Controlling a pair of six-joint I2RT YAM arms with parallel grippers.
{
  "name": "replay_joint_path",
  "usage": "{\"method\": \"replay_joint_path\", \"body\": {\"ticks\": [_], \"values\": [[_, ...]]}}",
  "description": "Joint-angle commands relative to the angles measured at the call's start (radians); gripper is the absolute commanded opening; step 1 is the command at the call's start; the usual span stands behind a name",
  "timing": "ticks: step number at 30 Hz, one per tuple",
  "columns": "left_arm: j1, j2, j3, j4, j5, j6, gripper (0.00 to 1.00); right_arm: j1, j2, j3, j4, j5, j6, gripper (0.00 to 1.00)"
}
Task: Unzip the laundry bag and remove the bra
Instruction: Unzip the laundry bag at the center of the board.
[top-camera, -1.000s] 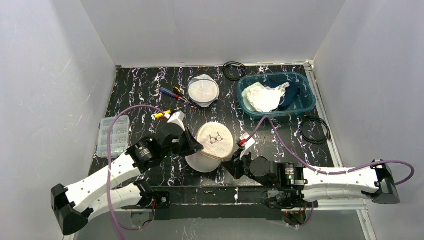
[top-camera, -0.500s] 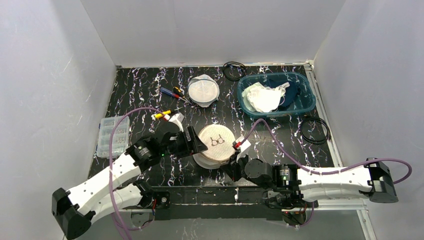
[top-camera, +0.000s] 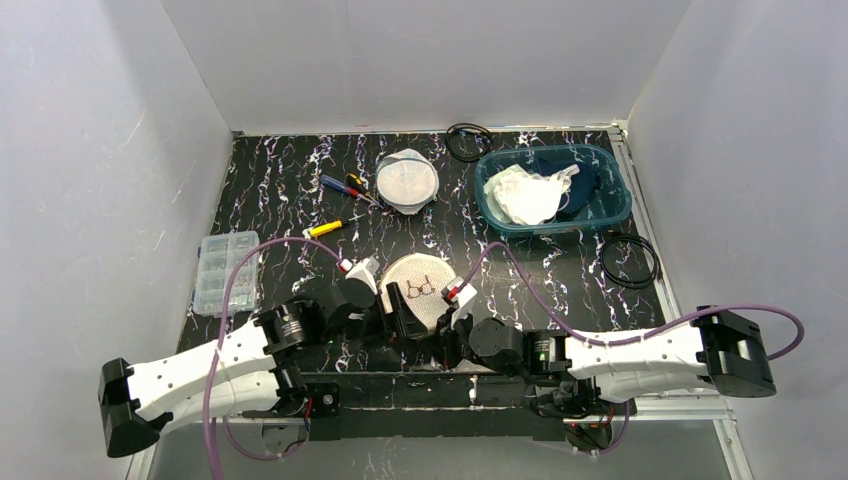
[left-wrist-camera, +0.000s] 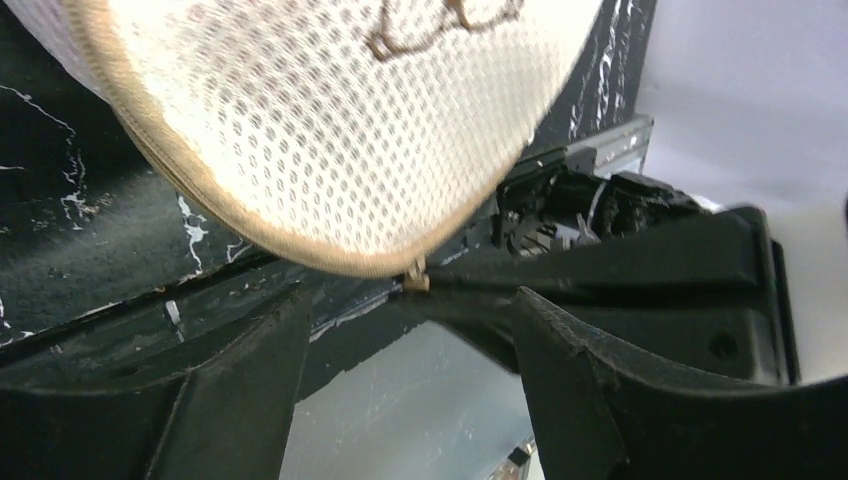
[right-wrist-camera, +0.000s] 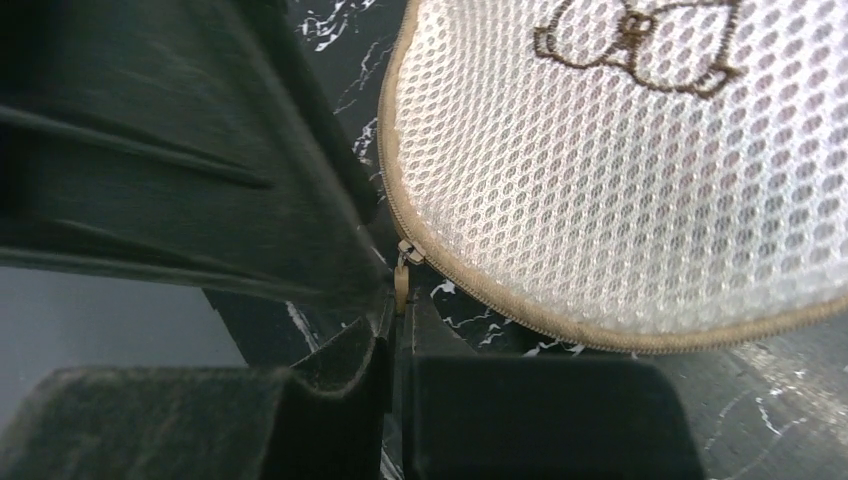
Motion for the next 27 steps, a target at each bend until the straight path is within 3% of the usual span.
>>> {"method": "replay_joint_path", "body": {"ticks": [1, 12, 18, 20, 27], "values": [[-0.011, 0.025, 0.015, 0.011, -0.140, -0.078, 0.69, 0.004, 0.006, 0.035, 0.150, -0.040, 0.032, 0.01], [-0.002, 0.019, -0.002, -0.090, -0.322, -0.180, 0.39, 0.003, -0.081, -0.039, 0.152, -0.052, 0.071, 0.01], [0.038, 0.053, 0.042, -0.128, -0.333, -0.149, 0.06, 0.003, -0.127, -0.051, 0.092, -0.034, 0.071, 0.01], [0.051, 0.052, 0.049, -0.144, -0.336, -0.148, 0.00, 0.004, -0.146, -0.054, 0.062, -0.020, 0.071, 0.01], [0.130, -0.006, 0.033, -0.130, -0.285, -0.089, 0.00, 0.004, -0.259, -0.086, -0.057, 0.057, 0.086, 0.01]]}}
